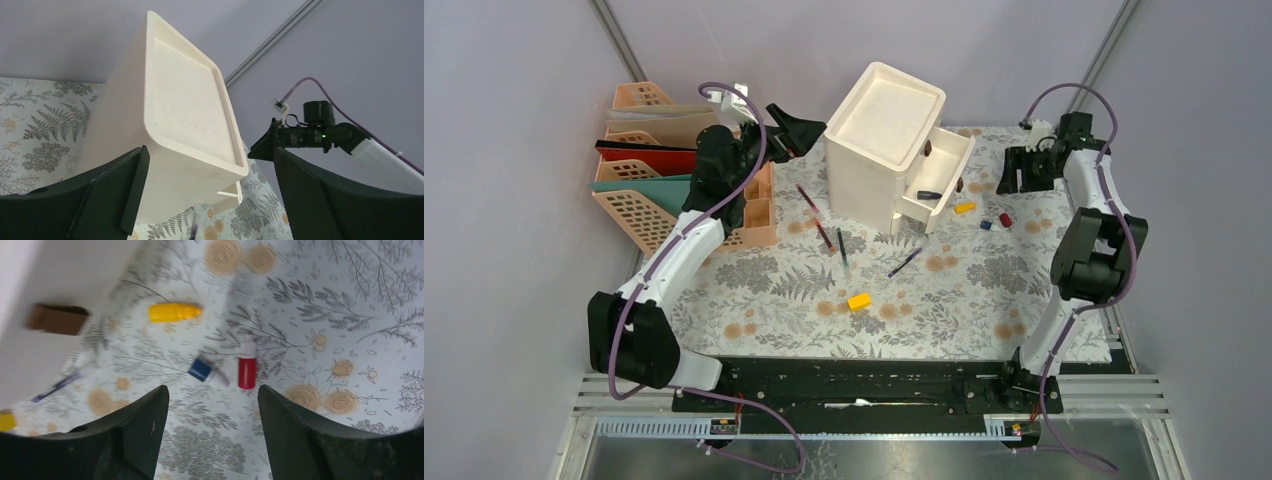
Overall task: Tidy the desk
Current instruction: Pick up the stationery from the center of the board.
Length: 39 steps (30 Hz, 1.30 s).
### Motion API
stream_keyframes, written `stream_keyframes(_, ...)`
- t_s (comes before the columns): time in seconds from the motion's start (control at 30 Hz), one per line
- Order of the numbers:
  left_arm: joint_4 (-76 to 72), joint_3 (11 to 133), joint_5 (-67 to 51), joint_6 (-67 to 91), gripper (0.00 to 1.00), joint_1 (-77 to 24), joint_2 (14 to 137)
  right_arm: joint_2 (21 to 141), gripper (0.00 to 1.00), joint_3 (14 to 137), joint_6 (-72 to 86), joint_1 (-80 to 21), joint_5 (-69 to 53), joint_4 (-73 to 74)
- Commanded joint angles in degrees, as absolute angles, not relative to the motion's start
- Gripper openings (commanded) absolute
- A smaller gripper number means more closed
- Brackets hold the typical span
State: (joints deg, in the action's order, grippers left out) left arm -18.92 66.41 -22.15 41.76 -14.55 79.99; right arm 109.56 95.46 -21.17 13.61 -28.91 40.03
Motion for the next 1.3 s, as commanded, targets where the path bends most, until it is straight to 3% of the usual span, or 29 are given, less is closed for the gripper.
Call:
stream_keyframes(0.0,-20.1,68.9,-23.3,40.5,0.99,-14.2,80.1,114.6,0.71,98.6,-23.9,13.3,-17.9,42.5)
stream_keyframes(0.5,-20.6,67.6,-22.8,41.1,0.99,-14.2,80.8,123.9,0.56,99.7,-22.9,13.3,-16.8,42.4)
stream_keyframes(1.27,-21.0,68.8,-23.2,42.5,0.99,-14.2,82.7,128.1,0.5,100.0,-25.3,12.8,-18.0,42.3)
